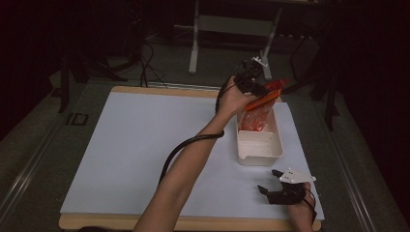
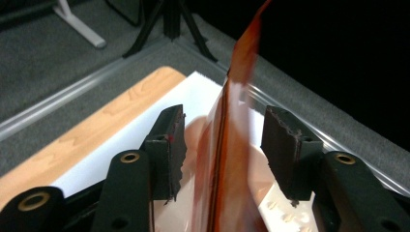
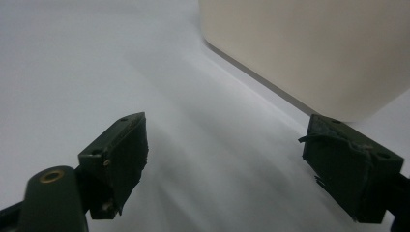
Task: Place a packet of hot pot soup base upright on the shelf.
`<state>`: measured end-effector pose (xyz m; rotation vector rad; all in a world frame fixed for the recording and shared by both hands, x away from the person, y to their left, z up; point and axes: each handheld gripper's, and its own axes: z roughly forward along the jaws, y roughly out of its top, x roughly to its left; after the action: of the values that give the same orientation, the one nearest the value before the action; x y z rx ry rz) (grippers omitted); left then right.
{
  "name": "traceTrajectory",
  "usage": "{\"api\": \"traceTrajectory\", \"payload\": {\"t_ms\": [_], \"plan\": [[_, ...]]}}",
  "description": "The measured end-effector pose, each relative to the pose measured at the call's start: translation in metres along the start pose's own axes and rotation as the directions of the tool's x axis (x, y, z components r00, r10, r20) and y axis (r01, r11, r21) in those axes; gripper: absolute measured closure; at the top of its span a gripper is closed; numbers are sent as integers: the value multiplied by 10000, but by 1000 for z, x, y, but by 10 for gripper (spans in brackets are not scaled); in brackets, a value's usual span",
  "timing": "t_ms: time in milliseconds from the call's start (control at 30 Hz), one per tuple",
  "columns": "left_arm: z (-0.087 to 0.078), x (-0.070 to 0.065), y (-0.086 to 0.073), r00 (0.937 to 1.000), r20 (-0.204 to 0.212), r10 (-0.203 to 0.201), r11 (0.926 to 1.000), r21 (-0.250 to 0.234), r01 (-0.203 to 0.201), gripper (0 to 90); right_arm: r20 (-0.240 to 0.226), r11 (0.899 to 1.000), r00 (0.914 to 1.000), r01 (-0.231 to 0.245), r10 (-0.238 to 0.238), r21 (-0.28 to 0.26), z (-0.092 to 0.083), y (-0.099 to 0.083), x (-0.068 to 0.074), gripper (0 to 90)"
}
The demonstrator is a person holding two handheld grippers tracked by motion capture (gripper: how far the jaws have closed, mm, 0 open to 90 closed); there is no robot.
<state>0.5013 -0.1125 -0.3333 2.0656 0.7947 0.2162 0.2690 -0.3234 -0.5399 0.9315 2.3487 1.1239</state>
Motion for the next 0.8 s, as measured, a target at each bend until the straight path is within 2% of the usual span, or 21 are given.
{"api": "traceTrajectory", "payload": {"t_ms": [67, 133, 300, 433, 500, 667, 800], "plan": [[-4, 0, 1, 10000, 42, 32, 10000, -63, -32, 484, -2, 10000, 10000, -1, 1, 1, 0, 0, 0, 158], [-15, 0, 3, 9992, 392, 4, 9999, -126, 1, 472, 3, 10000, 10000, 11, -11, 28, 0, 0, 0, 158], [-43, 8, 1, 9978, 655, -110, 9985, -532, 145, 461, 26, 10000, 10000, 45, -45, 57, 1, 0, 0, 158], [-60, 15, -4, 9972, 744, 40, 9985, -556, 1, 461, -6, 9999, 10000, 5, -5, 122, 1, 0, 0, 158], [-70, 19, -10, 9954, 954, 65, 9982, -595, -8, 458, 0, 9999, 10000, 16, -16, 136, 1, 0, 0, 158], [-90, 31, -25, 9945, 1043, -82, 9974, -697, 156, 456, 60, 9998, 10000, -15, 13, 184, 2, 0, 0, 158], [-108, 37, -36, 9963, 855, 53, 9972, -746, 11, 455, 76, 9998, 10000, -46, 45, 169, 2, 0, 0, 158]]}}
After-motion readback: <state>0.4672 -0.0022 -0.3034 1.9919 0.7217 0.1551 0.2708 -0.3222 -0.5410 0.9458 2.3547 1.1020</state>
